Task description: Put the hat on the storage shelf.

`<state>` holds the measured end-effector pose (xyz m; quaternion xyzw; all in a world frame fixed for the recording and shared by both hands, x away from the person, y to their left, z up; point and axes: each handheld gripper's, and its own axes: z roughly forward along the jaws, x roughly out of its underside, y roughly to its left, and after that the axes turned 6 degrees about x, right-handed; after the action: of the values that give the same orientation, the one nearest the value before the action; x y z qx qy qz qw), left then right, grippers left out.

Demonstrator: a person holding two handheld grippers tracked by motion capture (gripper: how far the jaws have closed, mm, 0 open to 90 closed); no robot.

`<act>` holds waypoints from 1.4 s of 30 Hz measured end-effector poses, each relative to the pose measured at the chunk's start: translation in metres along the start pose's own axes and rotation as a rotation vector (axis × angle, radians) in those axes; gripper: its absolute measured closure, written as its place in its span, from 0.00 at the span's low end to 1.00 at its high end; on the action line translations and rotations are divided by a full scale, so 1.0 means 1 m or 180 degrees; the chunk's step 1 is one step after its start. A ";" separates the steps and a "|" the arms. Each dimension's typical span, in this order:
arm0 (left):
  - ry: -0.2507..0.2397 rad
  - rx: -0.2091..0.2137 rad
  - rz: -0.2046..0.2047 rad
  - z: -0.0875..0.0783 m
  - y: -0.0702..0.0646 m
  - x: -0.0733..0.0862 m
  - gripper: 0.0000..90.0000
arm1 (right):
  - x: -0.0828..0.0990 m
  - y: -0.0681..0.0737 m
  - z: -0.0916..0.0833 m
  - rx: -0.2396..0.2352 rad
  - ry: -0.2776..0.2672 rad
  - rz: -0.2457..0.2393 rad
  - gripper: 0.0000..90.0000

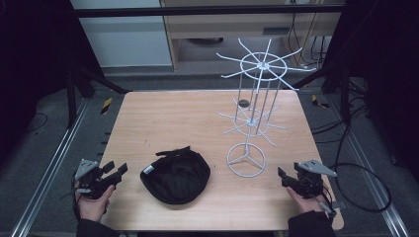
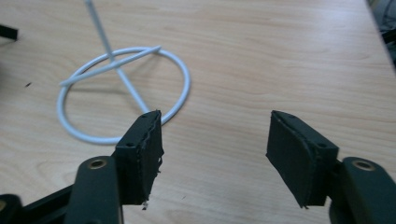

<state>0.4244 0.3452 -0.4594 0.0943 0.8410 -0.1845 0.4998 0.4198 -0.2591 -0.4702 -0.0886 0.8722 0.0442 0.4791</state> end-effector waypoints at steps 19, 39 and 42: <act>-0.0093 0.0277 0.0151 -0.010 -0.025 -0.010 0.43 | -0.014 0.054 -0.007 -0.0536 0.0016 -0.0223 0.55; 0.0091 0.0341 0.0388 0.002 -0.051 -0.014 0.58 | -0.042 0.130 0.007 -0.0996 0.0013 -0.0512 0.61; 0.0193 0.0330 0.0420 0.007 -0.053 -0.012 0.62 | -0.045 0.143 0.010 -0.1058 0.0041 -0.0551 0.62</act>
<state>0.4177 0.2939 -0.4405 0.1808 0.8371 -0.1915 0.4796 0.4230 -0.1123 -0.4390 -0.2416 0.8450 0.1457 0.4543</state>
